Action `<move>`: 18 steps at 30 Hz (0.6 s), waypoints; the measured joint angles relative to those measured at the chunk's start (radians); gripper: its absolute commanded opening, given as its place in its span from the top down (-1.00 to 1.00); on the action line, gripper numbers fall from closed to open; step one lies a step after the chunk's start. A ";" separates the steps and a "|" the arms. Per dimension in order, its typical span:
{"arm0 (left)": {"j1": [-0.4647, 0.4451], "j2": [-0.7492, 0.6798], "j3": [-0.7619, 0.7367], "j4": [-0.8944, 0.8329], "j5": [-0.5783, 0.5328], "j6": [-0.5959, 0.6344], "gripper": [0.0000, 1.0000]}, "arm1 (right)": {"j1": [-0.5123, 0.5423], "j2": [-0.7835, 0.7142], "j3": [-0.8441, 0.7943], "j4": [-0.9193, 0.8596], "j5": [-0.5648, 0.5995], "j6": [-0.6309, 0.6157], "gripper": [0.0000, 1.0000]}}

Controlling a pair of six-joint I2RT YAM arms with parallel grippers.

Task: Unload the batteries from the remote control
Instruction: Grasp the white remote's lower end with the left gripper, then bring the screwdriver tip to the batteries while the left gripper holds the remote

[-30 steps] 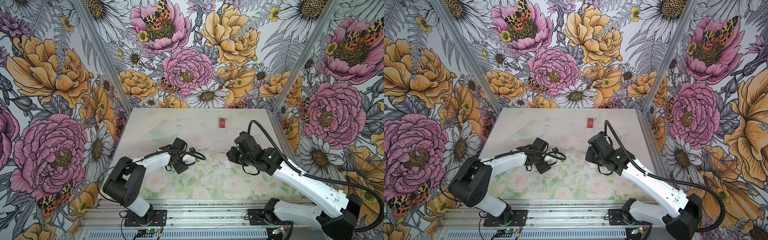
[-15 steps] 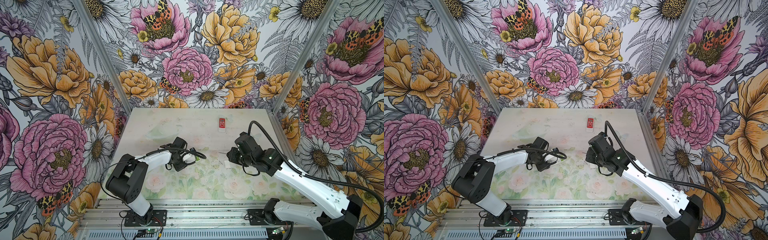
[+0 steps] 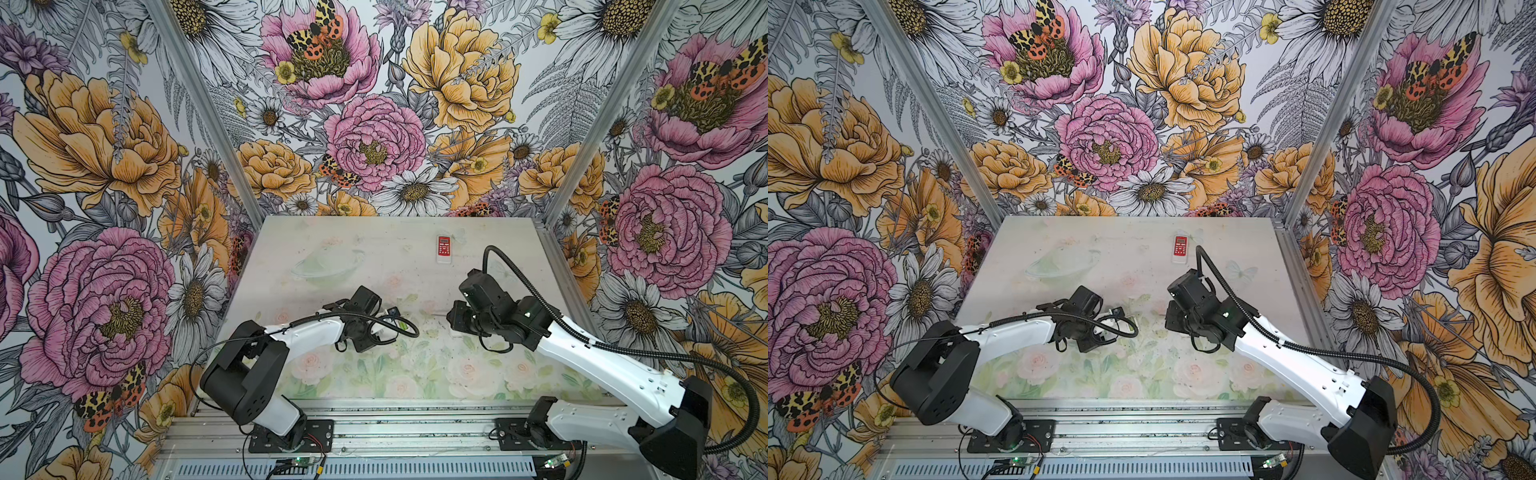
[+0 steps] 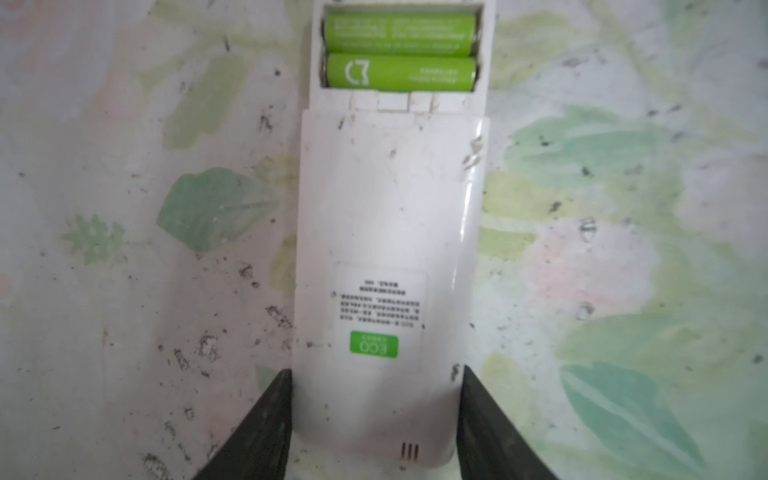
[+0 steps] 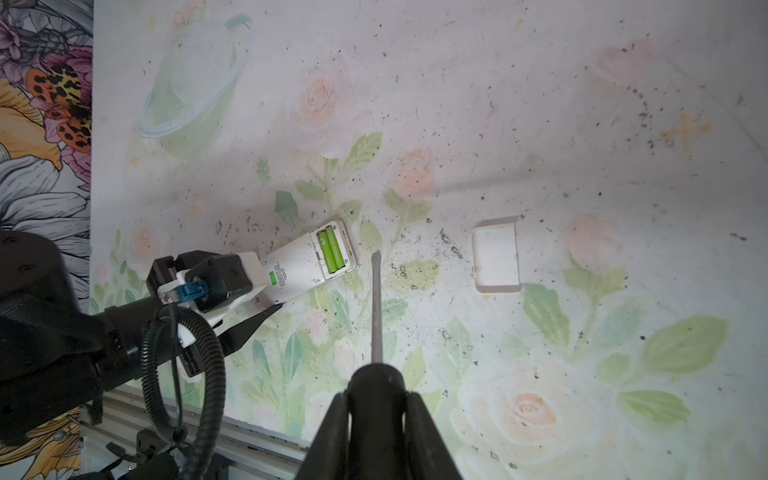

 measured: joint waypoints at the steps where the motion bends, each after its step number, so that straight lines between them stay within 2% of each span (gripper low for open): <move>1: -0.018 -0.013 -0.011 0.009 -0.002 0.001 0.31 | 0.017 0.021 0.005 -0.001 -0.001 0.000 1.00; 10: -0.166 -0.110 -0.145 0.138 -0.137 0.031 0.38 | 0.065 0.172 0.073 0.001 -0.036 -0.005 1.00; 18: -0.192 -0.117 -0.157 0.169 -0.210 0.056 0.43 | 0.077 0.237 0.133 -0.007 -0.111 -0.027 1.00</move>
